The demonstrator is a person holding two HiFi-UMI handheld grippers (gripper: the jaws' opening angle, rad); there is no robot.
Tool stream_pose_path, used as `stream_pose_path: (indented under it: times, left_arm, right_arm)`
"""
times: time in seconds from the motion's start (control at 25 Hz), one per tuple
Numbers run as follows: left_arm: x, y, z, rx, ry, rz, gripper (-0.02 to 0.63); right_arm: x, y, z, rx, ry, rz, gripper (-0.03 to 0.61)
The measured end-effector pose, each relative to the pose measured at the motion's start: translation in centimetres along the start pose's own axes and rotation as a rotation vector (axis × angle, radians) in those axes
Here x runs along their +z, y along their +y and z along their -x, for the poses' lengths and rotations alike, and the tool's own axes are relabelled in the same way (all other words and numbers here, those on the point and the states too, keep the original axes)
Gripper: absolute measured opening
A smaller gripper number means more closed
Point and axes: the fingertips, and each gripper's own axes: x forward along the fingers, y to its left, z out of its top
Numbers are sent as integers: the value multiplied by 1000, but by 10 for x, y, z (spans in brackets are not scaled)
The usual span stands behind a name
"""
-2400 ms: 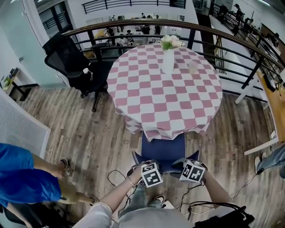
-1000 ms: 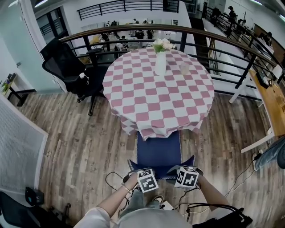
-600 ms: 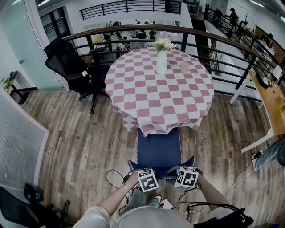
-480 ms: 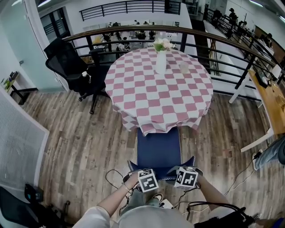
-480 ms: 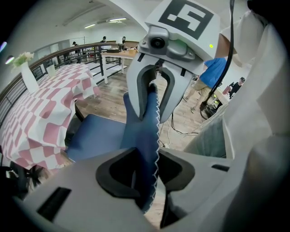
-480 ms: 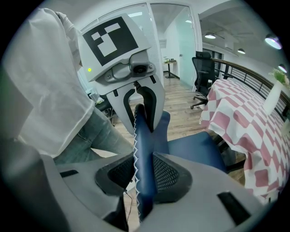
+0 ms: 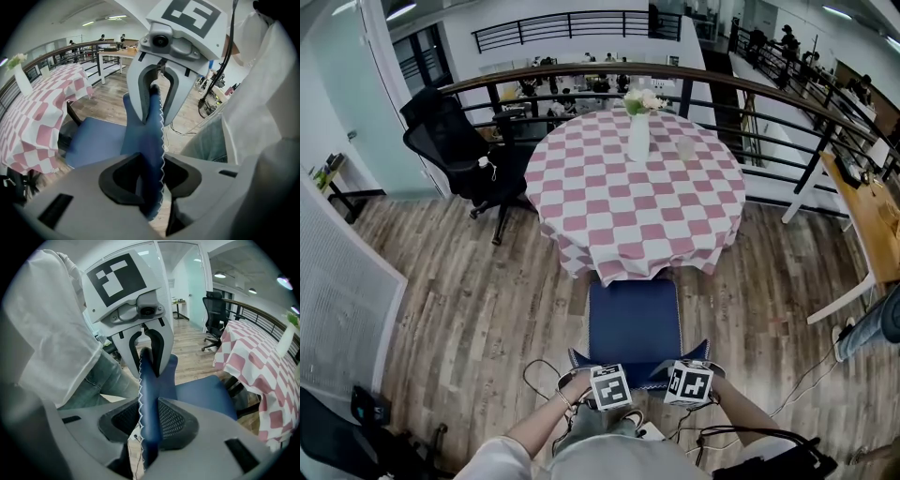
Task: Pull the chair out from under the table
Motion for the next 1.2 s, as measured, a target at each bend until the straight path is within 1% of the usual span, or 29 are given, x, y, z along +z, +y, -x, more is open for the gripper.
stream_pose_path:
  times: [0.12,0.32,0.52,0.64,0.76,0.8,0.88,0.92,1.04,1.08,1.2]
  left_arm:
    - [4,-16,-4,-52,-18,-20,120]
    - [-3,-30,-7,-75,11,-27,120]
    - [-11,-37,-5,-67,30,-36,121]
    - [-8,-50,-7,-108,10,-42,123]
    - [-11,-56,-8,-119,22,-44,124]
    - [-12,-61,-9,-136,28,-43,124]
    - [-20,-77,-8,-206,66,-18,127]
    - [-23,-81,-8,-220,82,-10,127]
    - [-14,-66,-14,-148,29,-47,130]
    - [-13,-65,-15,-143,21,-56,132]
    - [-10,-74,-12,-181,23,-56,137]
  right_arm:
    - [-2,8,-3,17,3,-6,123]
    - [-5,21,-6,23,1,-9,123]
    - [-5,36,-8,44,6,-19,123]
    - [-6,44,-9,62,9,-20,123]
    - [-8,51,-10,86,17,-19,123]
    - [-8,54,-10,95,20,-18,123]
    - [-10,58,-10,109,22,-18,123]
    - [-10,60,-11,113,21,-20,123]
    - [-11,65,-11,124,11,-32,123]
    - [-12,66,-11,128,10,-34,123]
    - [-14,72,-12,143,13,-33,124]
